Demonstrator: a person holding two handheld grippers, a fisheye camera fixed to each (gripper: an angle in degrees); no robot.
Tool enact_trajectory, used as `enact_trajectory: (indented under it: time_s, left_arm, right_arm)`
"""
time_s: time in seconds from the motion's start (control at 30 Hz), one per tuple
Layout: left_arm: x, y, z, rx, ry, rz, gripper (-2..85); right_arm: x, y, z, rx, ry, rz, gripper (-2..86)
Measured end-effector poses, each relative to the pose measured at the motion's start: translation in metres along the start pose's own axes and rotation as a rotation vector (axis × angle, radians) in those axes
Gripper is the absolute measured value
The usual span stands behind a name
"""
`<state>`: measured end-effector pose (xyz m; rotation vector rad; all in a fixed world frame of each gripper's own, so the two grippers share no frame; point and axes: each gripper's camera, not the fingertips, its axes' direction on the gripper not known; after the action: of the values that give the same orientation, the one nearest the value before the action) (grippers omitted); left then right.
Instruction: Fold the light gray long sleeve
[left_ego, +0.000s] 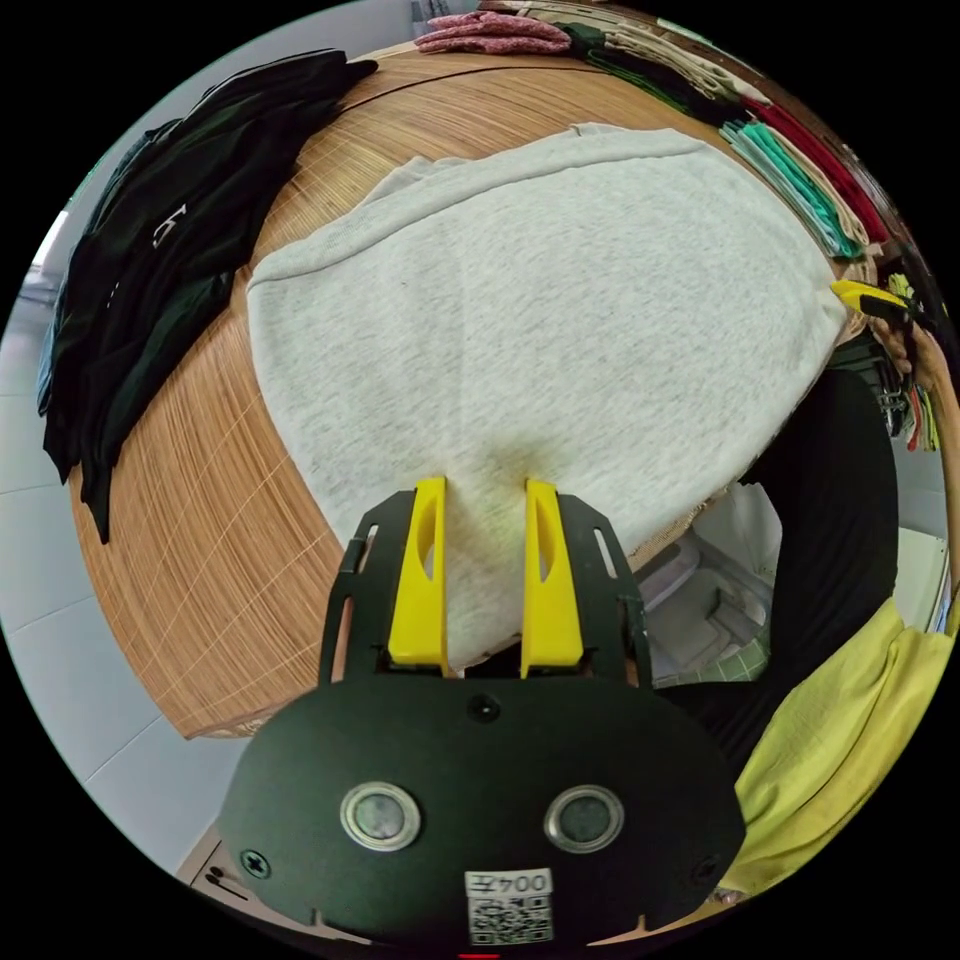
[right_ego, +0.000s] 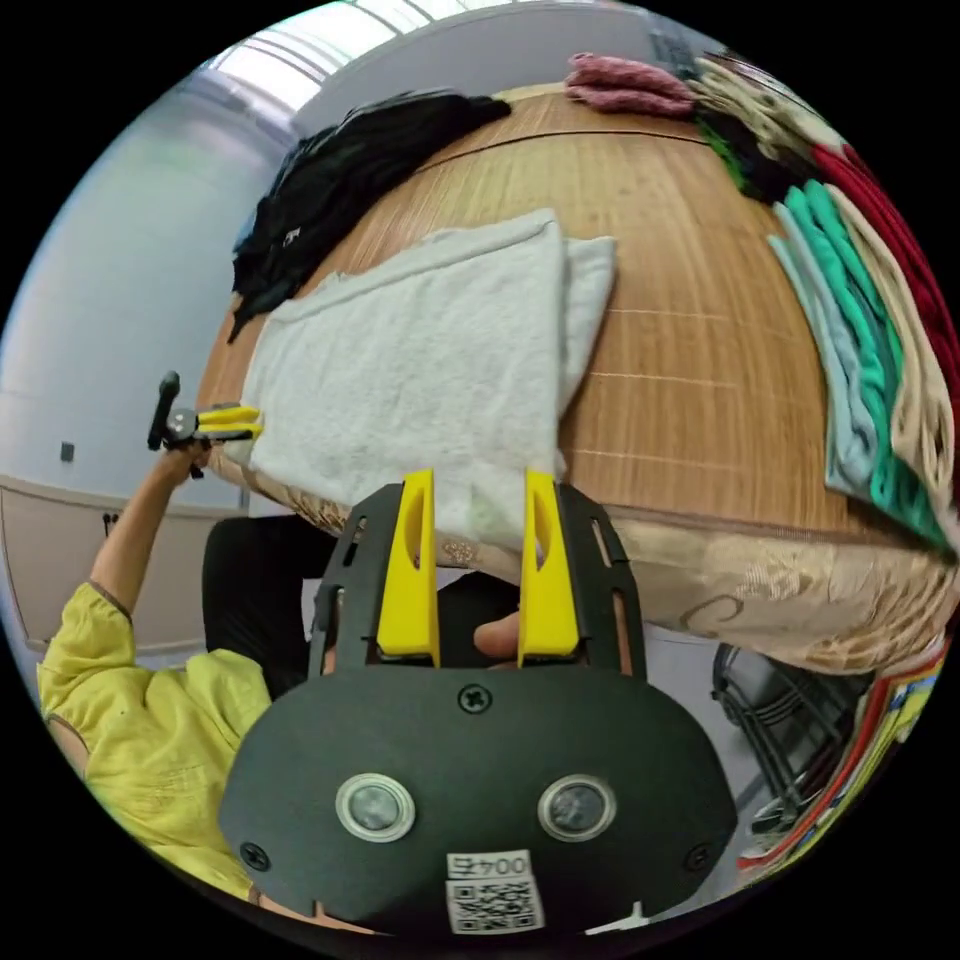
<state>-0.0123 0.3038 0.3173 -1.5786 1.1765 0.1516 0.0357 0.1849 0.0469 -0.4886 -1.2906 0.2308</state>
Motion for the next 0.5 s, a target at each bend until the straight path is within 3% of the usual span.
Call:
enact_trajectory:
  time_s: [0.17,0.33,0.5]
  left_arm:
    - [0.022,0.022,-0.048,0.17,0.054,-0.002,15.1]
    - [0.12,0.011,-0.095,0.305,0.054,0.222,15.8]
    - [0.245,-0.014,-0.113,0.345,0.033,0.481,16.4]
  right_arm:
    - [0.072,0.045,-0.028,0.105,-0.244,0.175,13.1]
    - [0.116,0.069,-0.032,0.176,-0.452,0.287,13.2]
    - [0.128,0.074,-0.031,0.145,-0.395,0.292,12.9]
